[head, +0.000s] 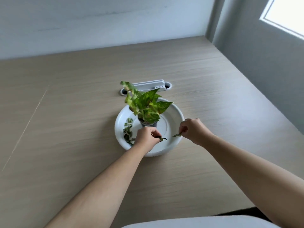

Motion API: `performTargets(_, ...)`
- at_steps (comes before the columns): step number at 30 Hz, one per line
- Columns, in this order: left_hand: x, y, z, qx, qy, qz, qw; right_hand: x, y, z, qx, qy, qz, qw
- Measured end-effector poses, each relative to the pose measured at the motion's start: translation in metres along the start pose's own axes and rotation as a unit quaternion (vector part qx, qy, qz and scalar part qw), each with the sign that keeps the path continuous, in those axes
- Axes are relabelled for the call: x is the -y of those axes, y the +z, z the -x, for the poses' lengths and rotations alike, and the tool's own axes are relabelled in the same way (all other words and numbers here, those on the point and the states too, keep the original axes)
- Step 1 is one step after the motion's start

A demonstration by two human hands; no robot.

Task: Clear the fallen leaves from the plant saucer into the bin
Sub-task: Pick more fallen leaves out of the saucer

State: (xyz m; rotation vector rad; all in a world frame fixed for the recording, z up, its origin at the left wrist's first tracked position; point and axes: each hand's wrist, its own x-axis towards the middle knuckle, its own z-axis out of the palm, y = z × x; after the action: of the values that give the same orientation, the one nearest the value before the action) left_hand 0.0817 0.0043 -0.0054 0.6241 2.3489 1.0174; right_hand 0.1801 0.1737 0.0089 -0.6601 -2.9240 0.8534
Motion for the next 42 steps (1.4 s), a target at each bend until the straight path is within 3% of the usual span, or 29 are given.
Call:
performTargets(8,-0.131,0.117,0.026,0.090,0.133,-0.025,0.987,-0.119,-0.095,0.124,-0.128,0.128,-0.006,0.983)
performTargets(12,-0.214,0.225,0.072,0.162,0.198,-0.029,0.966,-0.211,-0.144,0.240,-0.193,0.237,-0.026,0.952)
performTargets(18,-0.298,0.411,0.171,0.306,0.261,-0.048,0.914,-0.327,-0.174,0.433,-0.224,0.405,-0.055,0.885)
performTargets(25,-0.292,0.541,0.219,0.410,0.294,-0.181,0.844,-0.397,-0.107,0.549,-0.221,0.538,-0.129,0.803)
performTargets(33,-0.258,0.634,0.198,0.486,0.239,-0.275,0.794,-0.452,-0.047,0.567,-0.233,0.606,-0.205,0.732)
performTargets(38,-0.261,0.686,0.187,0.513,0.227,-0.289,0.775,-0.489,-0.039,0.558,-0.240,0.624,-0.243,0.703)
performTargets(42,-0.262,0.707,0.177,0.571,0.198,-0.320,0.730,-0.504,-0.030,0.563,-0.225,0.634,-0.261,0.692)
